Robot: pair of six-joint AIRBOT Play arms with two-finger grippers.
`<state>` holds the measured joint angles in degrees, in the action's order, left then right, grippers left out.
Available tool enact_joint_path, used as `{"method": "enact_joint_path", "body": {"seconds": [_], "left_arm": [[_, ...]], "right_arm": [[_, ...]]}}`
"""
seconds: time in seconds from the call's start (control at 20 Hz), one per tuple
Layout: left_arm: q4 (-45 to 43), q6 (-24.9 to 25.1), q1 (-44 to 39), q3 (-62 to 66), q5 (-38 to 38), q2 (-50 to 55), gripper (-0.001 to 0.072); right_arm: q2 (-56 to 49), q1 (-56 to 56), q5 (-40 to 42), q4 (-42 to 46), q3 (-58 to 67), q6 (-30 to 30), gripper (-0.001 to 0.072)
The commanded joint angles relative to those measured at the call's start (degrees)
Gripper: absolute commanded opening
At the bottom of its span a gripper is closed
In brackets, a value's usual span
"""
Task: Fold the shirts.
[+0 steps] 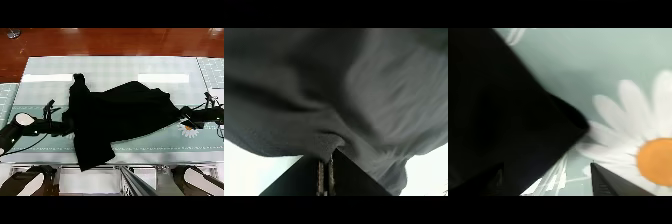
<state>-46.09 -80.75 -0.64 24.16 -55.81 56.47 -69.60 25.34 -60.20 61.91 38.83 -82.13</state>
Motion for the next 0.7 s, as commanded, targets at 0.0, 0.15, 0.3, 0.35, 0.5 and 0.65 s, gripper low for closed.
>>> {"method": "enact_joint_path", "body": {"seconds": [0.0, 0.15, 0.3, 0.35, 0.5, 0.65], "left_arm": [[0.33, 0.59, -0.46, 4.44, 0.76, 0.17, 0.0033], [0.33, 0.59, -0.46, 6.88, 1.64, 0.17, 0.0034], [0.28, 0.61, 0.48, 12.76, 1.66, 0.13, 0.0033], [0.31, 0.59, 1.49, 16.87, 1.11, 0.11, 0.0033], [0.33, 1.25, 5.05, 37.62, -0.33, -0.33, 0.0033], [-0.02, 2.75, 7.48, 60.43, -0.98, -0.96, 0.0033]], "right_arm": [[-3.19, -5.64, 5.77, -6.49, 0.31, -0.24, 0.0617], [-7.32, -10.88, 9.14, -8.04, 3.3, -2.34, 0.0504], [-8.9, -14.03, 4.31, -9.31, 10.69, 0.33, 0.0018], [-8.17, -14.08, 1.99, -9.42, 15.08, 0.35, 0.0018], [-3.1, -14.08, -2.58, -8.52, 34.36, 0.33, 0.0017], [5.11, -14.1, -3.65, -5.73, 52.17, 0.15, 0.0017]]}}
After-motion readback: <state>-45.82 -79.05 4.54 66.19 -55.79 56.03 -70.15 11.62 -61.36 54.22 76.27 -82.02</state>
